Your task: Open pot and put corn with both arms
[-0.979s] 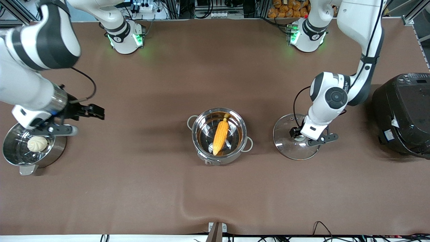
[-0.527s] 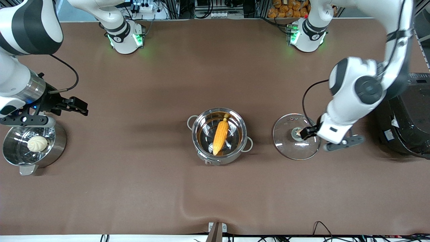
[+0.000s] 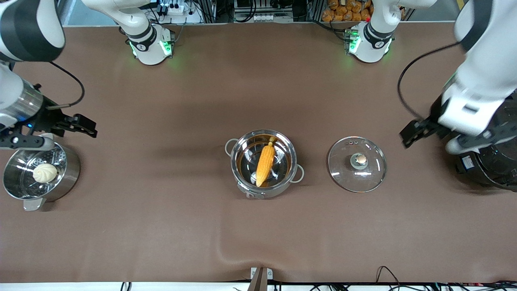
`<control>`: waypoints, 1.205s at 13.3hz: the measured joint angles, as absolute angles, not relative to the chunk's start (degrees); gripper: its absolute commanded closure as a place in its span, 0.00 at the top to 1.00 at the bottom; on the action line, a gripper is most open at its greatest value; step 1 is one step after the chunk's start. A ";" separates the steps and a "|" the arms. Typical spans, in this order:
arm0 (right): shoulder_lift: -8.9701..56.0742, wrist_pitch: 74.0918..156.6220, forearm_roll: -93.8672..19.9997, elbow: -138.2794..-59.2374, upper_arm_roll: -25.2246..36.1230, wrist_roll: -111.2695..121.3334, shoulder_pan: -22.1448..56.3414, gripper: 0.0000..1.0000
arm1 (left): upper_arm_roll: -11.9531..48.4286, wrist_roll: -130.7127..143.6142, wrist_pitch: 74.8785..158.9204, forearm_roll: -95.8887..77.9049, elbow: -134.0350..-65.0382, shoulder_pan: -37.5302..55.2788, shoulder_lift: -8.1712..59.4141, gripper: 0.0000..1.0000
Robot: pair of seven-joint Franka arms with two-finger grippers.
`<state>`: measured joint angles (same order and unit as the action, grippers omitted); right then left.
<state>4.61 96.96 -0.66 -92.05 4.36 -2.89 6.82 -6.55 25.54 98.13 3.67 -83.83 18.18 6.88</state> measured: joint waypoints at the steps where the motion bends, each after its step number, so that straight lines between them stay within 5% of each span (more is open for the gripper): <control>1: 4.24 95.22 -0.67 -90.65 4.35 -2.02 6.77 1.00 | -6.59 23.75 96.62 2.92 -83.84 16.90 6.27 1.00; 10: 3.40 89.72 -0.68 -86.47 4.33 -1.67 6.56 1.00 | -6.45 15.26 91.45 -2.37 -84.67 9.98 3.79 1.00; 16: 3.58 89.50 -0.81 -86.48 4.32 -1.67 6.37 1.00 | 0.54 14.36 91.60 -2.25 -85.34 5.04 3.79 1.00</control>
<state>3.58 89.50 -0.81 -86.48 4.32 -1.67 6.37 0.54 14.36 91.60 -2.25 -85.34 5.04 3.79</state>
